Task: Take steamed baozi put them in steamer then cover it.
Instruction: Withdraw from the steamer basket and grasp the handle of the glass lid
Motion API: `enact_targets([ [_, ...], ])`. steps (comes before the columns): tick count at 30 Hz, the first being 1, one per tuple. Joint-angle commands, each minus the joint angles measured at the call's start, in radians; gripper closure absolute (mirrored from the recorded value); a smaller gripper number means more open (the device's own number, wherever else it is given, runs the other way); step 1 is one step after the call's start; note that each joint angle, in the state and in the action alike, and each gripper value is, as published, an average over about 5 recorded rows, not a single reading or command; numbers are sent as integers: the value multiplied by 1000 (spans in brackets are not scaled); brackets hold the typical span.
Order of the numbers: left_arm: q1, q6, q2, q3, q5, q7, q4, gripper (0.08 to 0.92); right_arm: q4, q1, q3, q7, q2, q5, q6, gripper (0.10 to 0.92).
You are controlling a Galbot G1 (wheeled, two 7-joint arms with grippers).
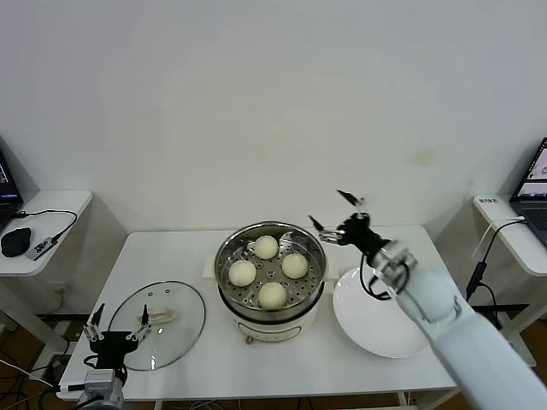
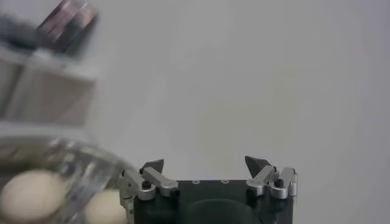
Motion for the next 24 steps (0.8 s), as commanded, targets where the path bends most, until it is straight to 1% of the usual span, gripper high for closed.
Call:
enact_targets([
  [1,-49,-116,142,-17,537,34,158,177,107,-564,646,-52,356,-94,169,203],
  [3,-69,-158,164,-27,711,34,217,177,128,-598,680,-53,376,-92,167,203],
  [6,-85,-216,173,-39,970,24,299,177,143,-631,712,-51,399,-91,168,203],
  [10,-78,-237,167,-36,1171,26,351,177,147,-650,737,-48,431,-93,172,203],
  [15,-41,-216,152,-10,1212,57,321,177,157,-674,743,-49,455,-108,178,203],
  [18,-31,-209,138,-1,1206,62,300,177,162,-686,747,-49,464,-110,179,203],
  [24,-80,-201,130,18,1196,67,317,177,166,-699,740,-49,482,-121,181,203],
])
